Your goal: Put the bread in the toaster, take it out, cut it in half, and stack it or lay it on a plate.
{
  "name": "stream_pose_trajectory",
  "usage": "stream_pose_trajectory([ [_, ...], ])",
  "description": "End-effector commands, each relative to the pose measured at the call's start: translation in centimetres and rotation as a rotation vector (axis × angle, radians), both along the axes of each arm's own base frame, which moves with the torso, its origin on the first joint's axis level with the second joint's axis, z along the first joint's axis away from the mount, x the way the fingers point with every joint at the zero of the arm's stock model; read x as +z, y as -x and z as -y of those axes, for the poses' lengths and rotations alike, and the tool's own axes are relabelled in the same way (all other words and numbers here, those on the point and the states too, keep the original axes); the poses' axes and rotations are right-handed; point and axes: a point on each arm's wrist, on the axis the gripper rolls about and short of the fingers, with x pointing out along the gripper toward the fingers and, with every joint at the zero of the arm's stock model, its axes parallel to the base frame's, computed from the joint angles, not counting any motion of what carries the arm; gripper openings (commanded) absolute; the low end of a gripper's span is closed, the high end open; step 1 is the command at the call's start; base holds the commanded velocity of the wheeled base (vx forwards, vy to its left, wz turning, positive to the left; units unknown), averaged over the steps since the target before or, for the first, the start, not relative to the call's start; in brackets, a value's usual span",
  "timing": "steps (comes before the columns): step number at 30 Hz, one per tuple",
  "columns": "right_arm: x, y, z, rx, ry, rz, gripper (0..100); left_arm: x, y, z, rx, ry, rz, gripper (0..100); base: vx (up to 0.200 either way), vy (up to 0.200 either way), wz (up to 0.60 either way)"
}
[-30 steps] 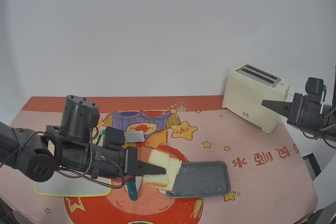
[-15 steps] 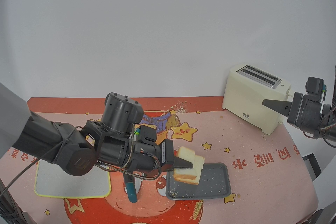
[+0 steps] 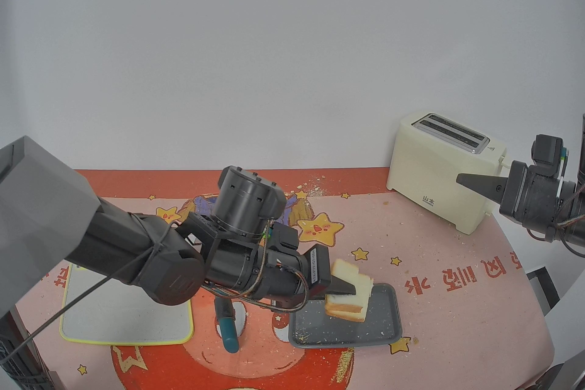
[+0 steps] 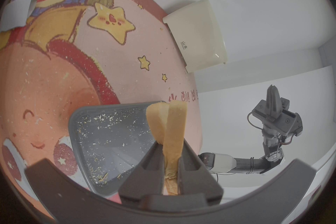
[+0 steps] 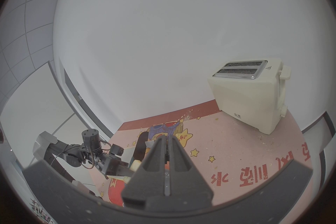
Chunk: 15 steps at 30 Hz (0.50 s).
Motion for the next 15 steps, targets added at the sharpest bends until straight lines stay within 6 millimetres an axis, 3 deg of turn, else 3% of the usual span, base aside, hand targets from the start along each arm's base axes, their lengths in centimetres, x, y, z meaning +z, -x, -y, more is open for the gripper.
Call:
stream_pose_trajectory([
  [1, -0.3, -0.2, -0.1, 0.001, 0.006, -0.011, 0, -1.0, 0.0, 0.8, -0.009, -0.03, -0.023, 0, 0.0, 0.0, 0.0],
  [15, -0.4, -0.5, -0.1, -0.009, 0.009, -0.018, 0, -2.1, 0.8, 1.6, -0.024, -0.072, -0.045, 0, 0.0, 0.0, 0.0],
])
